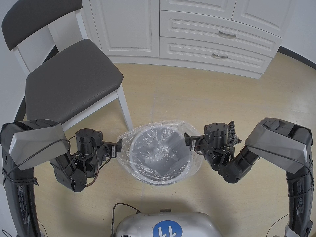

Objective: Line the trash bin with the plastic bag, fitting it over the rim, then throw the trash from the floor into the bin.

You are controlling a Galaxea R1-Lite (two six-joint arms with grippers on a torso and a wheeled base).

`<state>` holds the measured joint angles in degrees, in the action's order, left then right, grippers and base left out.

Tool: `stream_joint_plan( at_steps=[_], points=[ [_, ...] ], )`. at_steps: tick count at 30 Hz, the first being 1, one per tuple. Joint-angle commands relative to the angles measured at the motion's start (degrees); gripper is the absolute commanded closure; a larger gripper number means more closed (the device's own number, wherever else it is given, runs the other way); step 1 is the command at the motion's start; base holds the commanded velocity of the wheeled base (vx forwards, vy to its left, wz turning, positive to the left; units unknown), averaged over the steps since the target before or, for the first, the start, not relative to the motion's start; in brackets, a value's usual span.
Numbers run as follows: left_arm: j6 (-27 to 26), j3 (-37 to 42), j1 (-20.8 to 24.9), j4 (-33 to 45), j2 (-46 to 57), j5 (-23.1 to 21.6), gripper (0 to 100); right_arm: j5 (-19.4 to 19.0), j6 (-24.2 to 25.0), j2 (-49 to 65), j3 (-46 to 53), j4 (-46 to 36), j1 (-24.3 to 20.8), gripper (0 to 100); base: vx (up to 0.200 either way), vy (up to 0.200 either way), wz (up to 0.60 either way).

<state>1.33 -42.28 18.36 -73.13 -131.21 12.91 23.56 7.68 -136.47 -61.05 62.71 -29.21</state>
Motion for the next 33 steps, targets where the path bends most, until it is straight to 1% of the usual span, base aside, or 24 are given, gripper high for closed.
stream_joint_plan(
  at_steps=[1, 3, 4, 8, 11, 17, 24, 33],
  points=[
    [-0.01, 1.76, 0.19, 0.01, 0.95, -1.57, 0, -0.01, -1.62, 1.83, 2.52, -0.39, 1.7, 0, 0.0, 0.0, 0.0],
    [-0.01, 2.37, 0.1, 0.01, 0.95, -2.28, 0, -0.1, -2.49, 1.83, 2.78, -1.01, 2.4, 0, 0.0, 0.0, 0.0],
    [-0.19, 2.99, 0.01, 0.27, 0.87, -2.89, 0, -0.1, -3.11, 1.74, 2.95, -2.77, 3.19, 0, 0.0, 0.0, 0.0],
    [-1.24, 3.08, -0.17, 0.45, 0.16, -3.59, 0, -0.19, -3.11, 1.65, 2.87, -5.23, 3.98, 0, 0.0, 0.0, 0.0],
    [-1.24, 3.17, 0.01, 0.45, -0.63, -3.77, 0, -0.36, -3.2, 0.24, 2.69, -5.32, 4.16, 0, 0.0, 0.0, 0.0],
    [-1.33, 3.25, 0.36, 0.09, -3.79, -3.68, 0, -0.8, -4.08, -1.95, 1.99, -5.32, 5.92, 0, 0.0, 0.0, 0.0],
    [-1.42, 2.73, 0.36, 0.09, -6.69, -3.68, 0, -1.42, -4.34, -5.03, 1.11, -5.4, 6.18, 0, 0.0, 0.0, 0.0],
    [-1.33, -1.05, 0.01, 0.18, -11.88, -3.51, 0, -1.59, -4.34, -10.66, -1.79, -5.4, 6.18, 0, 0.0, 0.0, 0.0]
  ],
)
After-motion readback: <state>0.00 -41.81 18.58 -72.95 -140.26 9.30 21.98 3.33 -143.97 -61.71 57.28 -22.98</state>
